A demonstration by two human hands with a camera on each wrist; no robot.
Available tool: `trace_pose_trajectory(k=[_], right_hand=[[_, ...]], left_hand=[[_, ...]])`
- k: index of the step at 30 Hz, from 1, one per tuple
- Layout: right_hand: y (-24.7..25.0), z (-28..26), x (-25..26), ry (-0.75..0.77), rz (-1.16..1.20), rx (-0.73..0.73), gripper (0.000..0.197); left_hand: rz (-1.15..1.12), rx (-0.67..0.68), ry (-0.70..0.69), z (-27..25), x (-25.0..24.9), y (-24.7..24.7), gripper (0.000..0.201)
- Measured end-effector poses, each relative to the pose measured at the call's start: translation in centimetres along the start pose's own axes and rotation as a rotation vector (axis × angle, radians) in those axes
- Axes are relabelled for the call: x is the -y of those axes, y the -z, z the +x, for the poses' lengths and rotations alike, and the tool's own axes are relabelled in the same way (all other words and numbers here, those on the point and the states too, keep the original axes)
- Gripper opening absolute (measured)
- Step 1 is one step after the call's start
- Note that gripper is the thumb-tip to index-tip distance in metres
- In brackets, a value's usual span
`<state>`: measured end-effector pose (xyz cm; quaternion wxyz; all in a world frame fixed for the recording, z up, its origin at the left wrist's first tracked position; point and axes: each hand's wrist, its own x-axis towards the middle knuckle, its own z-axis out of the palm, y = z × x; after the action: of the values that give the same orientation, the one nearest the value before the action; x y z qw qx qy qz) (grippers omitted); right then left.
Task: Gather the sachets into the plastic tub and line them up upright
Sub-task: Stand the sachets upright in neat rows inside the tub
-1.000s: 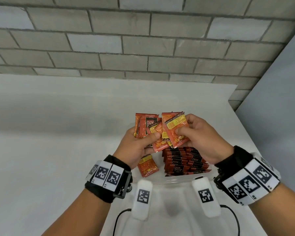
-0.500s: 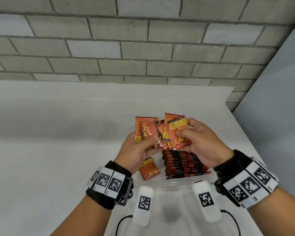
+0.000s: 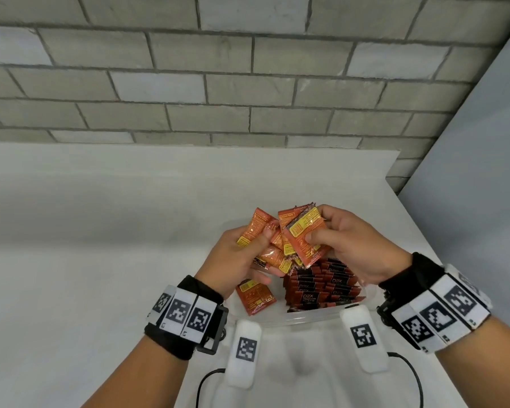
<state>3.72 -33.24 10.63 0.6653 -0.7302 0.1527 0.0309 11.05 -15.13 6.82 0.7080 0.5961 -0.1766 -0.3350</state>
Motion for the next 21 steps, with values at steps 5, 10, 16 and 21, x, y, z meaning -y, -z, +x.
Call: trace_pose_trajectory(k=[5,10,16,21], right_hand=[[0.3,0.2,-0.3,0.003,0.148,-0.075,0.025],[-0.3,0.7,-0.4,-0.015,0.319,-0.069,0.027],[-1.3,1.1,0.4,-0.009,0.272,-0.030,0.023],[-1.6,1.3,1.0,0.021,0.280,-0.001,0.025]], left_hand=[[-0.064,-0.030,-0.052,0.6,0.6,0.2,0.042],[0.027,-0.021,-0.140,1.0,1.4,0.1,0.035],[0.393,-0.036,-0.145,2.2,1.6,-0.3,0.084],[-0.049,0.092,-0.157,2.5,-0.1,-1.0,0.074]])
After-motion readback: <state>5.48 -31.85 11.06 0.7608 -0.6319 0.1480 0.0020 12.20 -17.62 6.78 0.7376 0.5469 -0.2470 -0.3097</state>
